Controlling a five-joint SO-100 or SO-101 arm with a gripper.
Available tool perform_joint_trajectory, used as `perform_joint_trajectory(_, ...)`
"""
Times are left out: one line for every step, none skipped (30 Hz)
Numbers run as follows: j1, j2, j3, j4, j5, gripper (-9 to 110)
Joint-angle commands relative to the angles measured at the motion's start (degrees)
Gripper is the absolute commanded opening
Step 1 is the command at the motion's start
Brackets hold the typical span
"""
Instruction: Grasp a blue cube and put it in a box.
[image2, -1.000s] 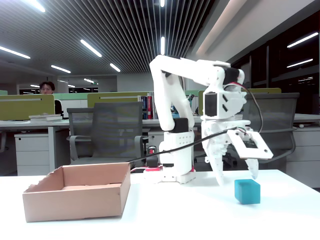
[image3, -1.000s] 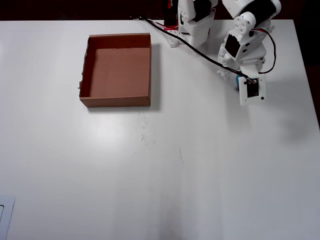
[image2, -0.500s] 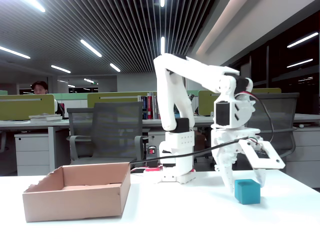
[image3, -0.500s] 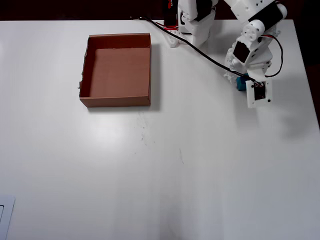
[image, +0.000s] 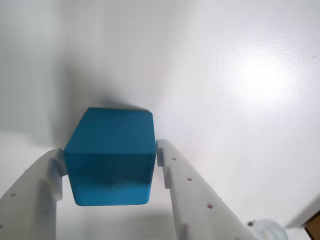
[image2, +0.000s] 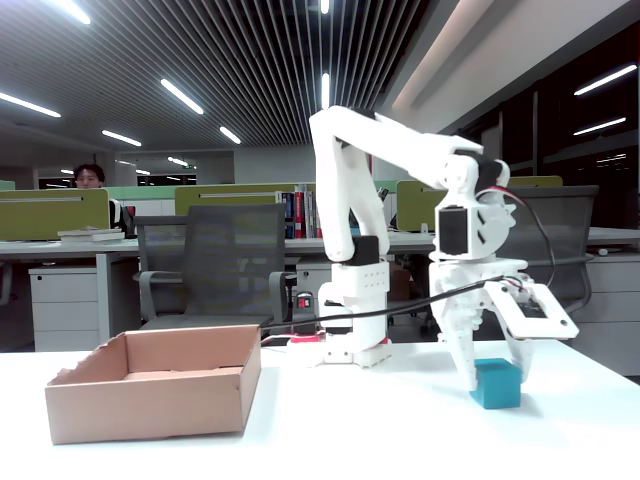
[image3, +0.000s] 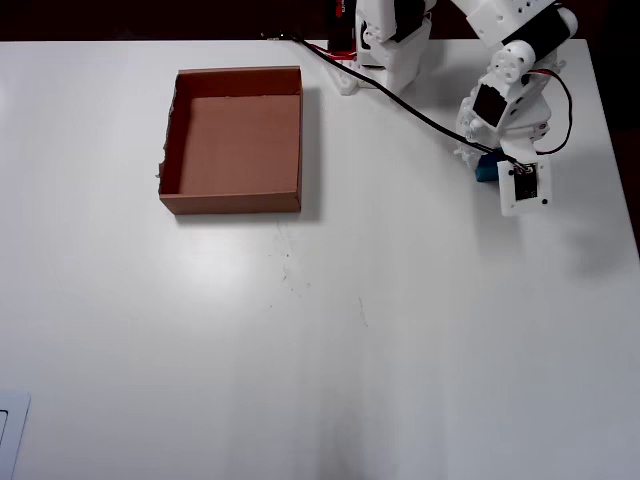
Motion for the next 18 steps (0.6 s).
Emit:
perform_joint_trajectory(-0.8,0.3,-1.5,-0.8,0.4,22)
perform_joint_trajectory(-0.8,0.3,-1.5,-1.0,0.4,21)
perform_joint_trajectory(-1.0,0.3,-1.4,-1.1,0.6,21)
perform_joint_trajectory(-1.1,0.3,-1.3,-1.3,0.7,21)
perform_joint_trajectory(-1.1,0.3,-1.2,-1.4,0.8,20)
perform_joint_trajectory(-1.3,0.3,-1.1,-1.5,0.9,20)
perform_joint_trajectory(-1.4,0.3,-1.0,-1.7,1.0,20)
perform_joint_trajectory(-1.5,0.3,-0.9,-1.8,1.1,20)
perform_joint_trajectory(-1.5,0.3,-0.9,-1.8,1.2,20)
perform_joint_trajectory(-1.6,0.3,-0.8,-1.8,1.4,19)
perform_joint_trajectory(-1.7,0.3,-0.7,-1.9,1.6,19)
perform_joint_trajectory(-1.7,0.3,-0.7,-1.9,1.7,18)
perform_joint_trajectory(-1.7,0.3,-0.7,-1.9,1.8,18)
perform_joint_trajectory(-1.8,0.3,-0.6,-1.8,1.8,18)
perform_joint_trajectory(-1.8,0.3,-0.6,-1.8,1.8,17)
perform_joint_trajectory(-1.8,0.3,-0.6,-1.7,1.8,17)
perform_joint_trajectory(-1.8,0.4,-0.5,-1.6,1.8,17)
perform_joint_trajectory(-1.8,0.4,-0.4,-1.6,1.9,17)
